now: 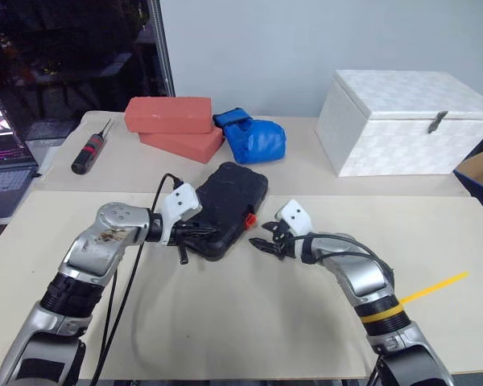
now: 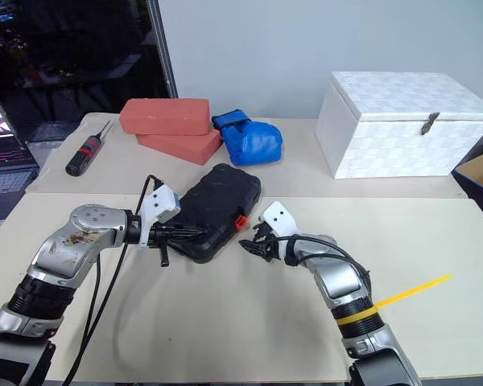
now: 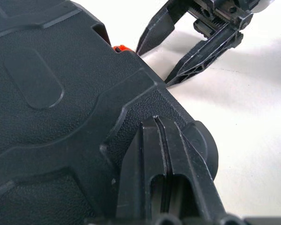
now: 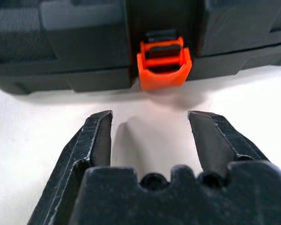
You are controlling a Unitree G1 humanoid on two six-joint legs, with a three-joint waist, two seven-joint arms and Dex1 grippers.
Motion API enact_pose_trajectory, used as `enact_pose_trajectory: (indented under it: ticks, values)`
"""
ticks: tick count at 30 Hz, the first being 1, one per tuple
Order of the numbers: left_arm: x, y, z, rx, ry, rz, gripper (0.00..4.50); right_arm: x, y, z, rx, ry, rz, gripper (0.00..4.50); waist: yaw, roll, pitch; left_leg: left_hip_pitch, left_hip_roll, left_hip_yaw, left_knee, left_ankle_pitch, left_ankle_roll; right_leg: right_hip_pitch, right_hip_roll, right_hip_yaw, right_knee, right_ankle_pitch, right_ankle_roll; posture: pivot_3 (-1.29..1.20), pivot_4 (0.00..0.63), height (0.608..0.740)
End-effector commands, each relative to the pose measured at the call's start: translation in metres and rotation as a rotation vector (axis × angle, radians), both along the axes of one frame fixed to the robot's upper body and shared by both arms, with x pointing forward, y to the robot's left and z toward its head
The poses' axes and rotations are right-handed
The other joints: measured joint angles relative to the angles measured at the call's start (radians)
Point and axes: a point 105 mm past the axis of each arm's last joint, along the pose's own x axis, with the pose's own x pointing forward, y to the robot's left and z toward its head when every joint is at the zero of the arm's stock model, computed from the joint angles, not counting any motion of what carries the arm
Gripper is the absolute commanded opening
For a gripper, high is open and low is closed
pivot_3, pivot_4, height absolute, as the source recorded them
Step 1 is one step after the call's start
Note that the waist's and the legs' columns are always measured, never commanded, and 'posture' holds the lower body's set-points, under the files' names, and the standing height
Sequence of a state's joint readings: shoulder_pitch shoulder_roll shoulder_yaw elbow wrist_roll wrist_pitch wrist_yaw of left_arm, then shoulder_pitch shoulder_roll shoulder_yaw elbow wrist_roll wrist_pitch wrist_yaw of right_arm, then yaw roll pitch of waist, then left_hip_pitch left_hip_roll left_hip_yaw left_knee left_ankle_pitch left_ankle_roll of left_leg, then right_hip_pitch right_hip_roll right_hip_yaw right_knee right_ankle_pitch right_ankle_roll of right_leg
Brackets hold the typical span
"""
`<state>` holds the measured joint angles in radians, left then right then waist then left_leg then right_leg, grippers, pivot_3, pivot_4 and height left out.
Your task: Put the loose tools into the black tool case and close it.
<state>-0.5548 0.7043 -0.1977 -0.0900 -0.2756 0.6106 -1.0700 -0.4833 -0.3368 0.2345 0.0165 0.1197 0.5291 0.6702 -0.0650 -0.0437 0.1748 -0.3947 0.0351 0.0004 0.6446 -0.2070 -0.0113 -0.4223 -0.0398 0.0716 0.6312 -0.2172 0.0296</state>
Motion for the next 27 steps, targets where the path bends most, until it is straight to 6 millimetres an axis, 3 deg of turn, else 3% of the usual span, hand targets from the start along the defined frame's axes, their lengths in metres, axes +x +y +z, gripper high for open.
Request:
enact_pose_trajectory:
  ticks: [1,27]
  values:
    - [-0.006,0.008,-0.035,0.072,0.129,0.033,0.00,0.007,0.002,0.016,0.017,-0.081,-0.004,2.81,0.000,0.000,0.000,0.000,0.000,0.000,0.000,0.000,0.000,0.000,0.000,0.000,0.000,0.000,0.000,0.00,0.150,0.740]
    - [-0.006,0.007,-0.034,0.074,0.120,0.033,0.00,0.023,0.016,0.026,-0.002,-0.120,0.019,2.81,-0.001,0.000,0.000,0.000,0.000,0.000,0.000,0.000,0.000,0.000,0.000,0.000,0.000,0.000,0.000,0.00,0.150,0.740]
